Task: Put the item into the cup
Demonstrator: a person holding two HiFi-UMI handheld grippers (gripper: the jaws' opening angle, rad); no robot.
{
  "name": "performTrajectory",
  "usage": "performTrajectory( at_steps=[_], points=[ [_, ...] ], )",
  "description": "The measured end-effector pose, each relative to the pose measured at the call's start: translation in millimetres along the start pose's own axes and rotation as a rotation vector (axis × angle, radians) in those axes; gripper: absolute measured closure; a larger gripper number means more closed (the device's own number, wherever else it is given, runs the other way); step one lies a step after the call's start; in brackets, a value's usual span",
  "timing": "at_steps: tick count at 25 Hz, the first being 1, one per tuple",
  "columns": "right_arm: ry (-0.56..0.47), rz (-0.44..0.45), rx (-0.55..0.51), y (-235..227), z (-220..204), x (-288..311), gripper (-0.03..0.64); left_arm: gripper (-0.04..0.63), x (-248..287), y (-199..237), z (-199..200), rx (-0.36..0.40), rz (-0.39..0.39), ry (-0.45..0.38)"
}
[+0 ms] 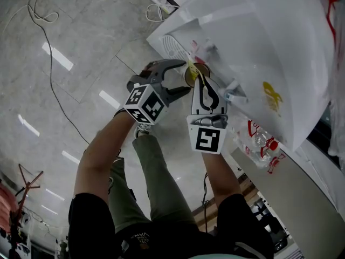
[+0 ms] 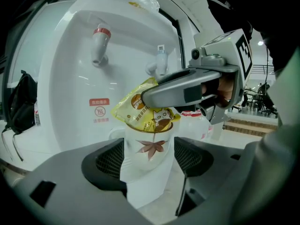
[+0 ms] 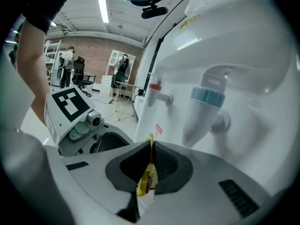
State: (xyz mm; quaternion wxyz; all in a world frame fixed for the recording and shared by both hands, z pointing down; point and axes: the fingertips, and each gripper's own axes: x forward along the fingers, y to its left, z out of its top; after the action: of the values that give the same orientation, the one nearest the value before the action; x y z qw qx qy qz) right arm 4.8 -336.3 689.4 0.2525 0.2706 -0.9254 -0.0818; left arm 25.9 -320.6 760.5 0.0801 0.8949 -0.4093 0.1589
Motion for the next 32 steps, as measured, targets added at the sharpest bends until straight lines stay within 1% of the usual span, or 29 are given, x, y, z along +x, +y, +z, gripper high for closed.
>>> performTrajectory(
  at_steps=[7,11,24,27,32],
  points=[
    [0.027,0.023,-0.023,-2,-11,6,0.569,0.261,9,0,-2,-0.011,0.004,0.0],
    [0.034,0.023,-0.017,-1,-14,9,0.569,0.261,11,1,-1,-0.012,0.002,-0.004],
    [0.116,0.038,-0.035,3,-32,21,0.569,0.256,16,1,-3,-0.008,-0.001,-0.002],
    [0.124,0.036,-0.016,2,-33,23,0.569,0.256,15,2,-6,-0.006,0.005,0.011],
    [0.072,0.043,0.068,0,-28,21,0.566,0.257,13,3,-7,-0.013,0.009,0.015]
  ],
)
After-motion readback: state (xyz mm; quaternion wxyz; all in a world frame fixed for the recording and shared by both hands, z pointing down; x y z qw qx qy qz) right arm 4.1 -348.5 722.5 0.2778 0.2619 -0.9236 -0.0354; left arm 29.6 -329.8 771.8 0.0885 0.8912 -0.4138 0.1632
